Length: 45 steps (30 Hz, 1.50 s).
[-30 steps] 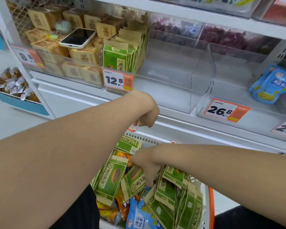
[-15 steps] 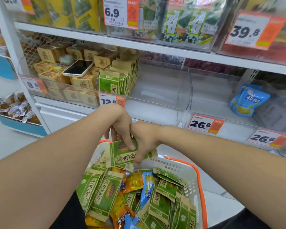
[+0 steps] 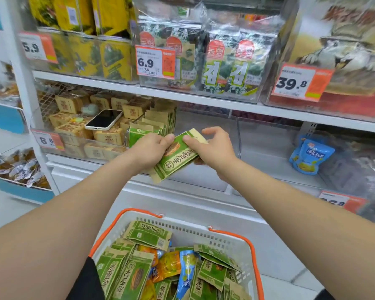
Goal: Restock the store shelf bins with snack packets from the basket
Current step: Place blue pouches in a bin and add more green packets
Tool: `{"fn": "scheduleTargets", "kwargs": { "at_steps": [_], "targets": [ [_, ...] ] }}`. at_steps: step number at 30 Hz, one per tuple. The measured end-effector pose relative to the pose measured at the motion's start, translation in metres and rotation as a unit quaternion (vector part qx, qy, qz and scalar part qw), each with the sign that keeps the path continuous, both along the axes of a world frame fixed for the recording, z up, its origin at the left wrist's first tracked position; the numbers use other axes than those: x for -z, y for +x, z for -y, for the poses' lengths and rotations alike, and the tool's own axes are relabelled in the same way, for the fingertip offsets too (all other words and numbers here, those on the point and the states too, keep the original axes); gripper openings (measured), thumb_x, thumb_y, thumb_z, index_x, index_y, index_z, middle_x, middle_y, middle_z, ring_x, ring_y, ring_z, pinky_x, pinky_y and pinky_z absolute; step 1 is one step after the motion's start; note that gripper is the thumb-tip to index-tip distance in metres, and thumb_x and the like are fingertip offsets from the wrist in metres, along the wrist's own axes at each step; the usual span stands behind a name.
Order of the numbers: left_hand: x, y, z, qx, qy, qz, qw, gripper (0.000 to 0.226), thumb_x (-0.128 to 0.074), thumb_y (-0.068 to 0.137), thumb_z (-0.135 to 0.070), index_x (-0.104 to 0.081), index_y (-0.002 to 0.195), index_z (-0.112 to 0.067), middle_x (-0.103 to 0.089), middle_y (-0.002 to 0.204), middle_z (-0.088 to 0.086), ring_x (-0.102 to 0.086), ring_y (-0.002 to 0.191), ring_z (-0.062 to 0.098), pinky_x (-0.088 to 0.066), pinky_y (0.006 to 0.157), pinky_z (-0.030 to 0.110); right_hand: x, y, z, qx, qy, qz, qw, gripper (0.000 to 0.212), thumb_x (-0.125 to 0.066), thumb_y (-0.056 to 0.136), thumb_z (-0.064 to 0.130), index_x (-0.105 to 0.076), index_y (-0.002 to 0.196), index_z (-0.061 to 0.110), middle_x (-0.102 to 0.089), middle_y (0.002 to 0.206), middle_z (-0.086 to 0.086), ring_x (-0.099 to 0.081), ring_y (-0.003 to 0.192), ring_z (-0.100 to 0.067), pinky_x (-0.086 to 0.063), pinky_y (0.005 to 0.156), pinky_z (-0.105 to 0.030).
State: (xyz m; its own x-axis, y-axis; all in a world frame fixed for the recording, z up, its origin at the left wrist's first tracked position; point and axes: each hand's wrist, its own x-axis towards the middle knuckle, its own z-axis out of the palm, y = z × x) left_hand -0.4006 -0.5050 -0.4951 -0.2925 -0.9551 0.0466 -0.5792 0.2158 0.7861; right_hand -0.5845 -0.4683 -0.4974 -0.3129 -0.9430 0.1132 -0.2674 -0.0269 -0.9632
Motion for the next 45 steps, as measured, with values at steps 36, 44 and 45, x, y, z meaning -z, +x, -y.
{"fn": "scheduleTargets", "kwargs": {
  "at_steps": [36,44,45],
  "targets": [
    [0.054,-0.022,0.095,-0.243,-0.386,0.238,0.858,0.057,-0.071,0.070,-0.035,-0.054,0.122,-0.020,-0.050,0.125,0.010,-0.047,0.114,0.037,-0.042,0.098,0.062,0.043,0.001,0.231,0.132,0.094,-0.225,0.961,0.049,-0.064,0.096,0.026,-0.048,0.138,0.008,-0.058,0.137,-0.018,-0.054,0.126,-0.037,-0.050,0.095,-0.038],
    [0.053,-0.021,0.093,-0.239,-0.379,0.229,0.864,0.054,-0.072,0.070,-0.034,-0.055,0.119,-0.021,-0.049,0.125,0.009,-0.047,0.114,0.037,-0.039,0.103,0.065,0.038,-0.001,0.228,0.172,0.151,-0.273,0.934,0.090,-0.059,0.103,0.022,0.005,0.161,-0.004,-0.037,0.159,-0.022,-0.042,0.144,-0.033,-0.041,0.109,-0.037],
    [0.052,-0.021,0.092,-0.240,-0.380,0.230,0.863,0.054,-0.073,0.069,-0.034,-0.055,0.119,-0.021,-0.049,0.125,0.009,-0.047,0.114,0.037,-0.038,0.104,0.065,0.038,0.000,0.226,0.164,0.154,-0.274,0.935,0.089,-0.059,0.103,0.022,0.003,0.161,-0.004,-0.039,0.158,-0.022,-0.043,0.144,-0.034,-0.042,0.108,-0.037]
  ]
}}
